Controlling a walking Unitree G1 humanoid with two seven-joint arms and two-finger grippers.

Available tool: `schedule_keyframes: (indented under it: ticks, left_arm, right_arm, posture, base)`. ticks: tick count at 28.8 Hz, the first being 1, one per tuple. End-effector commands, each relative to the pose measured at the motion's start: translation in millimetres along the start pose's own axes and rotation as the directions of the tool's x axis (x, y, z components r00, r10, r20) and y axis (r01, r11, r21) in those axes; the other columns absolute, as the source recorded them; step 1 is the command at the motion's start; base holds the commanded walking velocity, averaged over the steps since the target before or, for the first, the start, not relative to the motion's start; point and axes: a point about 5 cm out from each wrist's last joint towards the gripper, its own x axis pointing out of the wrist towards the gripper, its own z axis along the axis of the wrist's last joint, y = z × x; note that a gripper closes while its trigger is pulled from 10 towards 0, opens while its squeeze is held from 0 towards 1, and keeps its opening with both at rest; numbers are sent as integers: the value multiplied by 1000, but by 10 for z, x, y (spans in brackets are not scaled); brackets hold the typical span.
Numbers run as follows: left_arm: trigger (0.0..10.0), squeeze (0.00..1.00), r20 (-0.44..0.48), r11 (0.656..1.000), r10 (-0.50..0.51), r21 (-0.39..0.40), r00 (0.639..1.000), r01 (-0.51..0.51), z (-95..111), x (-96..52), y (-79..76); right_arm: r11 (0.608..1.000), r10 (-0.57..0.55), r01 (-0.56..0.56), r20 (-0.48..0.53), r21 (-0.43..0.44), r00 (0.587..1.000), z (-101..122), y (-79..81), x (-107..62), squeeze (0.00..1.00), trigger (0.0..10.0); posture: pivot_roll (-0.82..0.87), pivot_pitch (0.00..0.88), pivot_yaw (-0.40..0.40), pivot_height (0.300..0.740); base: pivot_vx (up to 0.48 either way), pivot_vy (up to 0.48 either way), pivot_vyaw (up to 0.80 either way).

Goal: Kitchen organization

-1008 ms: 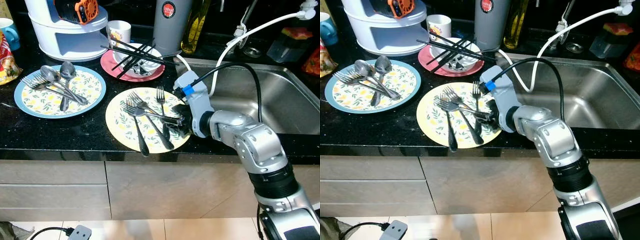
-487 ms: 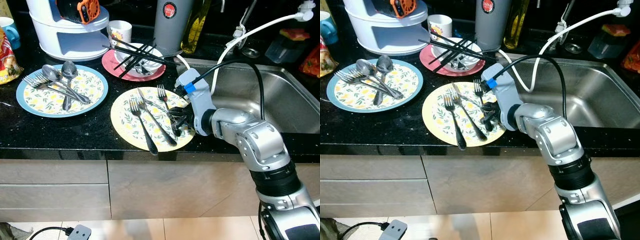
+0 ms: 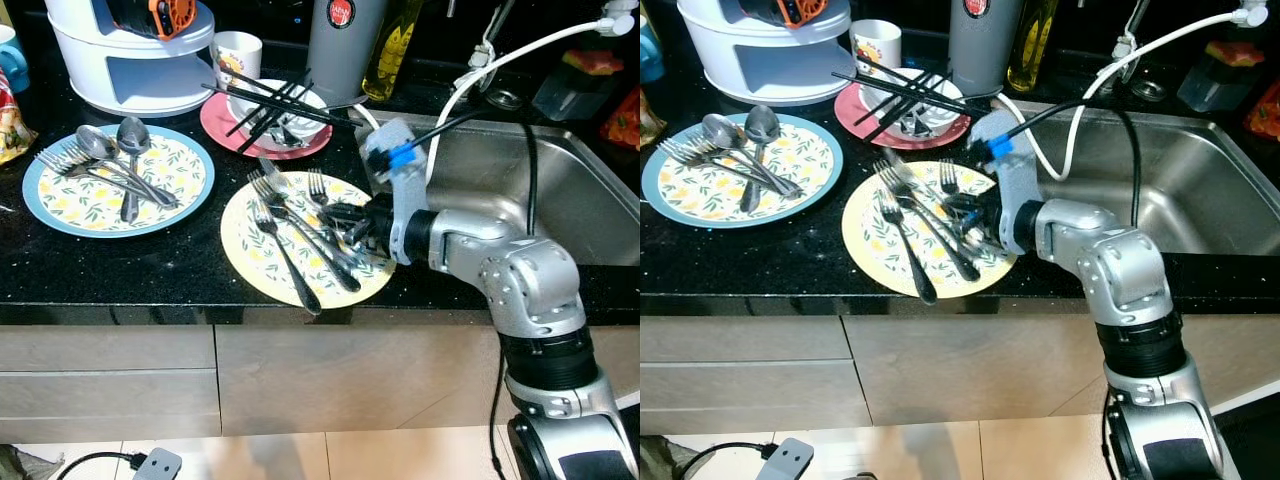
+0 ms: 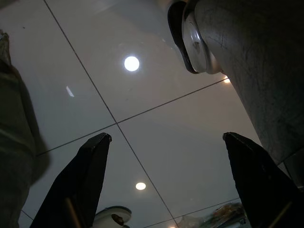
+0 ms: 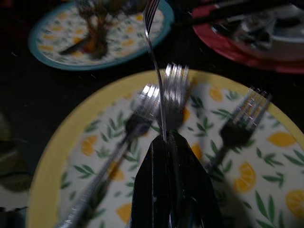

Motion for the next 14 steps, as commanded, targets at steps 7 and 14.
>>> schedule_keyframes:
  ticks: [7,14]
  left_arm:
    - [10000,0,-26,999,-36,14,999,36,-55,25,-108]
    - [10000,0,-22,999,-36,11,999,36,-48,26,-107]
  right_arm:
    - [1000,25,-25,67,7,997,18,-16,-99,0,0]
    - [995,49,-75,352,62,935,307,-66,-246,0,0]
  posture:
    - [45,77,-110,740]
    - [47,78,-106,740]
  base:
    - [0,0,0]
    - [0,0,0]
